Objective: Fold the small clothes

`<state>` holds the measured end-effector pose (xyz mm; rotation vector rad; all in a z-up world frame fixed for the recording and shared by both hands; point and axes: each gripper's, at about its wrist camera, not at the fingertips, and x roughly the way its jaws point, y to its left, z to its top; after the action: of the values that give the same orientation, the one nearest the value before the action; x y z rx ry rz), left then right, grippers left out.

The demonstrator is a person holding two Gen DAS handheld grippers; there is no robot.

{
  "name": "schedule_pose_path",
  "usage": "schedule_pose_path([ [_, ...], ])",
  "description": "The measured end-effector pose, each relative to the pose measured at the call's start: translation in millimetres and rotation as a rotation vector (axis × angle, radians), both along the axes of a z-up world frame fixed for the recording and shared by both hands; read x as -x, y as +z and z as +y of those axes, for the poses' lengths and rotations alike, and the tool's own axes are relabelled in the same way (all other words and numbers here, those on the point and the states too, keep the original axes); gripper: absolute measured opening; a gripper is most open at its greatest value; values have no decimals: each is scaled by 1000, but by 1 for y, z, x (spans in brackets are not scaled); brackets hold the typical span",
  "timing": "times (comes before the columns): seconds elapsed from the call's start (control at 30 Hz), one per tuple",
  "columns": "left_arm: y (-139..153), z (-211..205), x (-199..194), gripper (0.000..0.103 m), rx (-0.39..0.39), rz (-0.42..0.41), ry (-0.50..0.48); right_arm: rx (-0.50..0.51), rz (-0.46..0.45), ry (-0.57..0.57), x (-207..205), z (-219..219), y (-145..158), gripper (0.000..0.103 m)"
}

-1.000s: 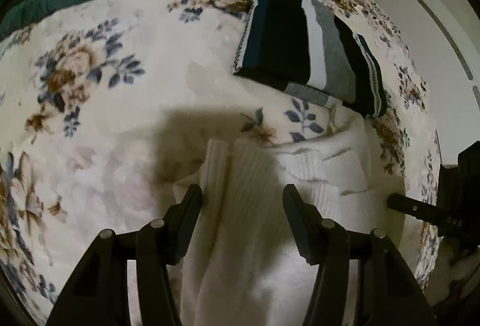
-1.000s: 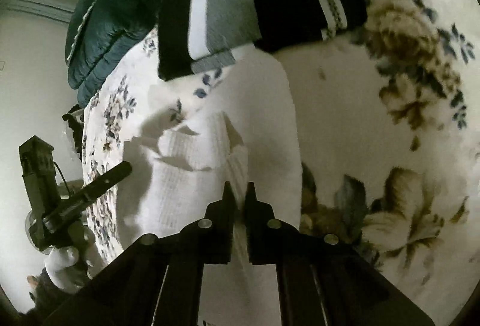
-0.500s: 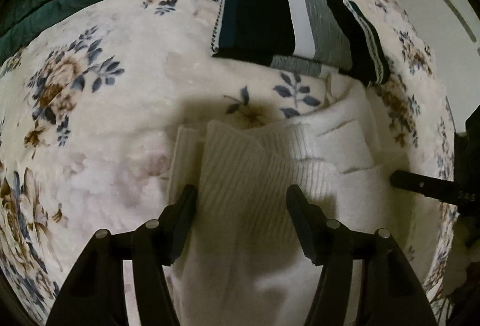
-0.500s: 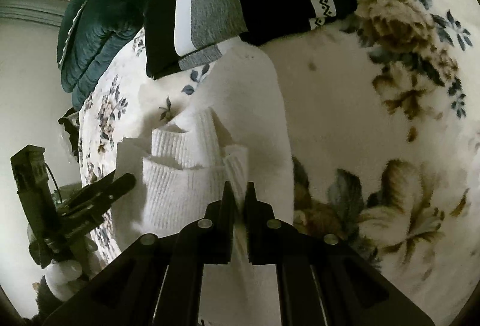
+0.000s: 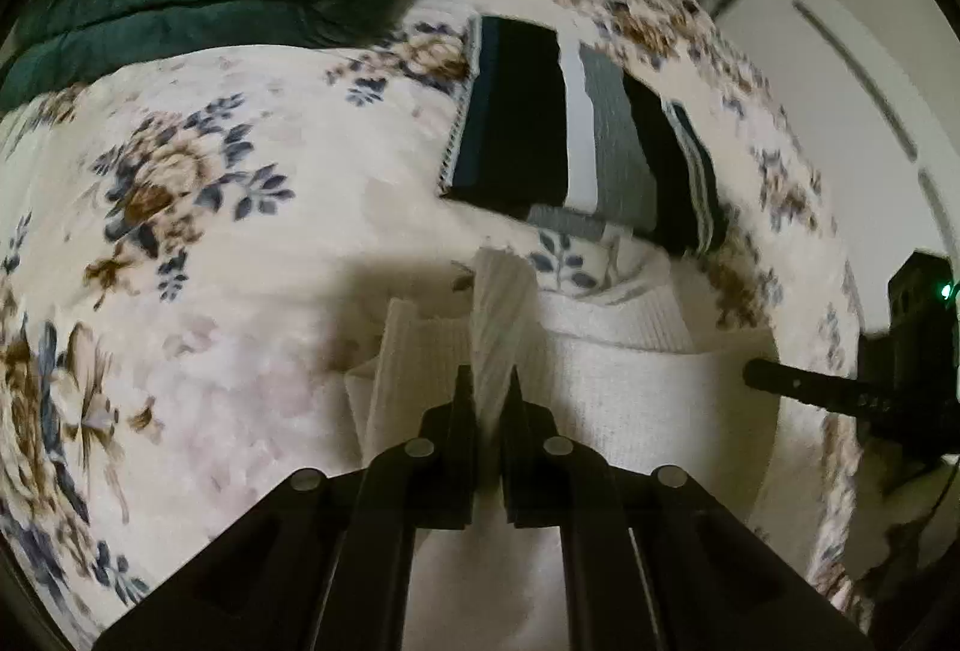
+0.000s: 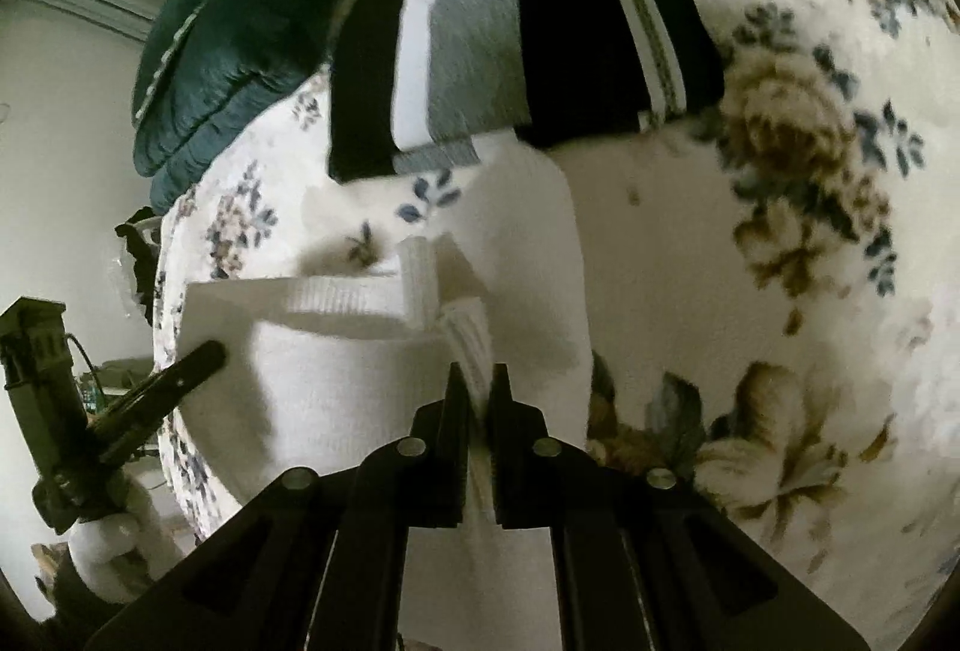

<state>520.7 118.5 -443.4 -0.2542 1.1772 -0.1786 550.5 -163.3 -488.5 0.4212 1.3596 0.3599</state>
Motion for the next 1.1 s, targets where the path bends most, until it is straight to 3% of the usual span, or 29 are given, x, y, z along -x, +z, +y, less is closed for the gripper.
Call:
schedule_pose_path([
  [0.2,-5,8,-19,4,22,-5,43,45,-69,27,-21,7,22,5],
  [0.47,-29,23,-60,4,38,18,92,126,-122,39,-66,23,21,4],
  [0.63,-80,43,-82,4,82,144,145,185,-97,45,-101,33,-8,4],
  [0.73,-103,46,-80,4,106,207,149,197,-30,79,-114,41,-39,4],
  [0.83,-103,43,-71,5,102,207,130,153,38,104,-113,40,-58,7],
  [0.9,-101,43,-66,5,114,203,132,64,92,86,-107,28,-62,14],
  [0.97,-98,45,-60,5,134,200,142,-17,136,47,-96,14,-61,46],
  [1.03,-98,46,-55,5,142,200,148,-122,186,-10,-79,-3,-62,56],
  [1.1,-98,50,-54,5,139,196,148,-177,235,-34,-62,-11,-69,58],
])
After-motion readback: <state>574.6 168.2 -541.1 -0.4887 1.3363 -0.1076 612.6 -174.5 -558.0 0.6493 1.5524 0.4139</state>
